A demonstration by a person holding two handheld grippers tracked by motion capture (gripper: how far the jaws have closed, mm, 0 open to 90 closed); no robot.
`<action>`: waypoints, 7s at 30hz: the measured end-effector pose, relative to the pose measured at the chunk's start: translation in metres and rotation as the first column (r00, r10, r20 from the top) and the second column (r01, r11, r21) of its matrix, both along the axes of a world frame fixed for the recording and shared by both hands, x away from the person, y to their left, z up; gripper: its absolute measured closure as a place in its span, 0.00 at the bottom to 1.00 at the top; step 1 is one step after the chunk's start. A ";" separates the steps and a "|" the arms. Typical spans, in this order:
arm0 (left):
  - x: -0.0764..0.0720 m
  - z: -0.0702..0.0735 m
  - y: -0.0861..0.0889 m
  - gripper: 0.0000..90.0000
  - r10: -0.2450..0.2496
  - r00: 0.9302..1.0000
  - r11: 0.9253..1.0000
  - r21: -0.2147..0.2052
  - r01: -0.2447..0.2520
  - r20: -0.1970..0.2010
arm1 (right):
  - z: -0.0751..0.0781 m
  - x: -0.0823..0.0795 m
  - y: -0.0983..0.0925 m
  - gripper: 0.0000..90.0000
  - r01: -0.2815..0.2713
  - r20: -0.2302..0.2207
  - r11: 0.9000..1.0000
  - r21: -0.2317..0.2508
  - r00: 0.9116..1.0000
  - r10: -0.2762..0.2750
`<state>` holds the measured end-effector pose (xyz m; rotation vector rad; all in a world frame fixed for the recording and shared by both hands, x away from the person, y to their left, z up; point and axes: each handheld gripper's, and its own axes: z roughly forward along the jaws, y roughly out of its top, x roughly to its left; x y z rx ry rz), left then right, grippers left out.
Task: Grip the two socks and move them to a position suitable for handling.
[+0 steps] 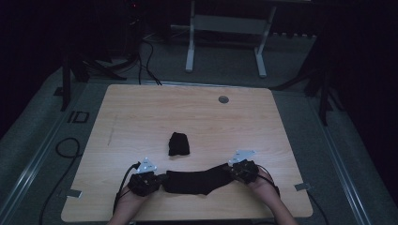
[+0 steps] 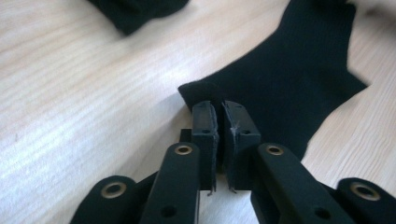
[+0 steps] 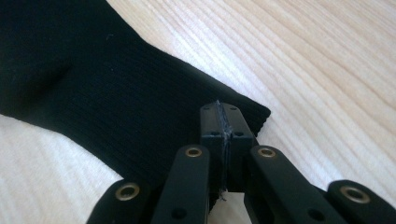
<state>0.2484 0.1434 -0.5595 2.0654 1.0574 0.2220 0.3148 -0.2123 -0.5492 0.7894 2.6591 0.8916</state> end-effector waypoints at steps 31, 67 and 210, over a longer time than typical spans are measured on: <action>0.026 -0.005 -0.039 1.00 -0.107 0.993 0.988 0.118 0.101 0.049 | -0.001 -0.004 -0.022 0.98 0.050 -0.032 0.998 0.037 0.998 -0.048; 0.011 0.011 -0.036 0.63 -0.119 0.980 0.992 -0.020 0.124 0.158 | 0.036 -0.022 -0.044 0.81 0.053 0.031 0.991 0.121 0.998 -0.057; 0.042 0.067 -0.102 0.49 0.039 0.956 0.999 0.010 -0.043 0.289 | 0.123 0.064 0.099 0.97 0.030 0.029 0.924 0.381 0.999 -0.044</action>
